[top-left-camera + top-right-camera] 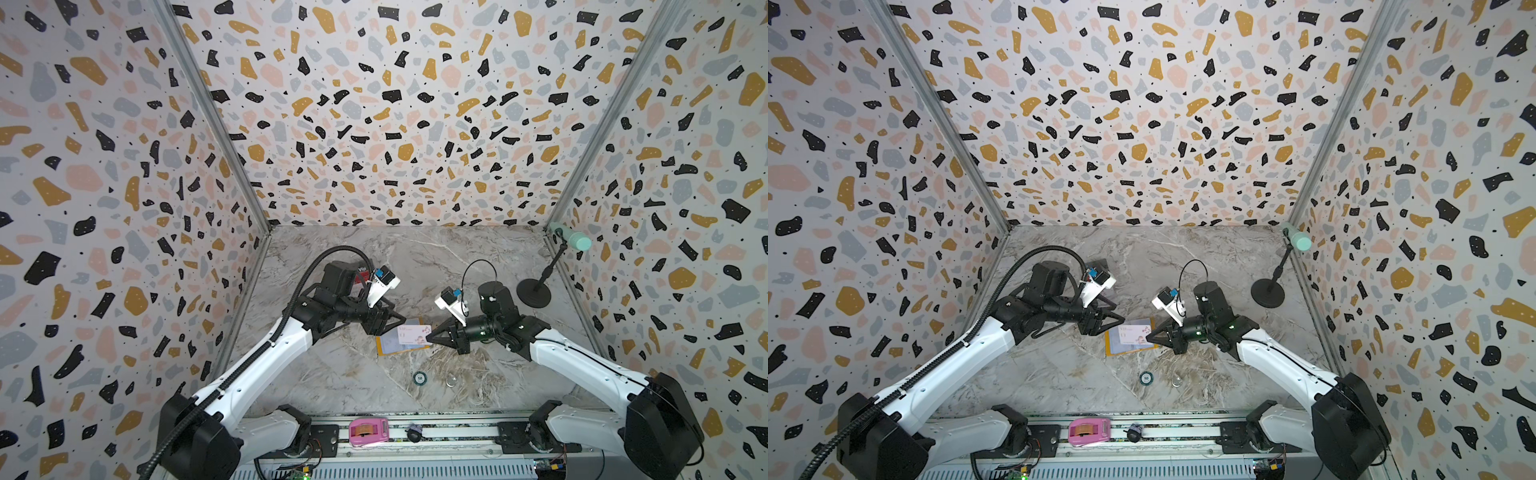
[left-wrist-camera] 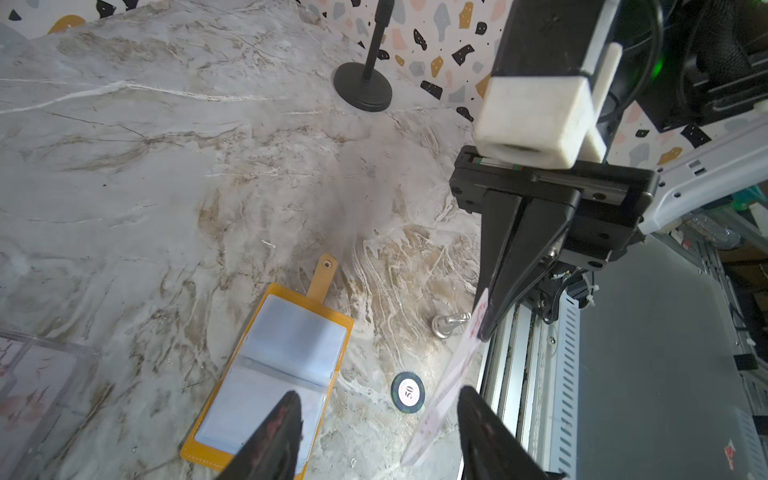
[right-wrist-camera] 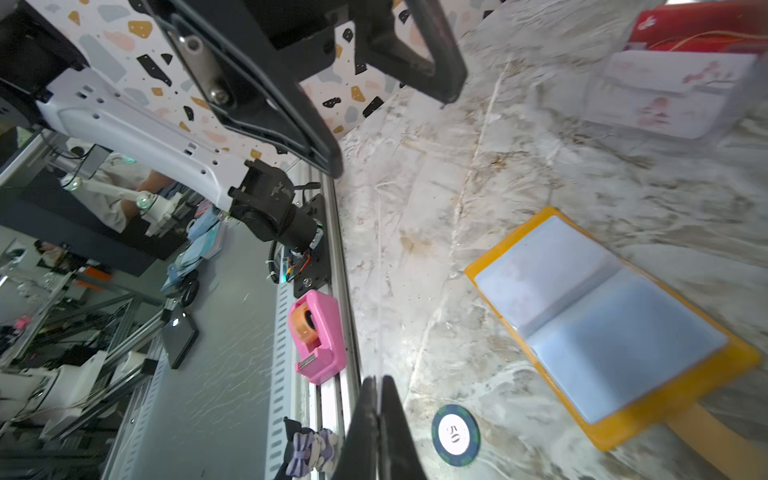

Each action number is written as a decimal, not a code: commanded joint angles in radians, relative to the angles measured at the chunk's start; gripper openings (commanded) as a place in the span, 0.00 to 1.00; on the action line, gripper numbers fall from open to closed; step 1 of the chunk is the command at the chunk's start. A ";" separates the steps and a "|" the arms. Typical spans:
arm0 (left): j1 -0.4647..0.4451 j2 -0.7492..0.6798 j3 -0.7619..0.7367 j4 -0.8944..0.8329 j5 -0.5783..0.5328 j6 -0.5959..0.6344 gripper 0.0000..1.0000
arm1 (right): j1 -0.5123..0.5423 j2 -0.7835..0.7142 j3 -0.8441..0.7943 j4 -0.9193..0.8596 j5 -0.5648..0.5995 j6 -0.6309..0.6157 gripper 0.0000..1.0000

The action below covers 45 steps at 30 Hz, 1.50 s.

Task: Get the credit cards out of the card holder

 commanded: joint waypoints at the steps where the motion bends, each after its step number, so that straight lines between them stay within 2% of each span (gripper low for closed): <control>1: 0.005 -0.013 0.039 -0.064 0.044 0.101 0.59 | 0.026 0.025 0.073 -0.054 -0.037 -0.087 0.00; 5: 0.003 -0.012 0.047 -0.115 0.097 0.158 0.56 | 0.031 0.083 0.133 -0.099 -0.043 -0.133 0.00; 12: -0.013 -0.020 0.039 -0.149 0.123 0.202 0.48 | 0.037 0.126 0.182 -0.127 -0.056 -0.177 0.00; 31: -0.040 0.022 0.071 -0.235 0.110 0.244 0.35 | 0.051 0.168 0.248 -0.194 -0.074 -0.260 0.00; 45: -0.053 0.020 0.074 -0.248 0.101 0.254 0.11 | 0.050 0.184 0.261 -0.196 -0.065 -0.276 0.00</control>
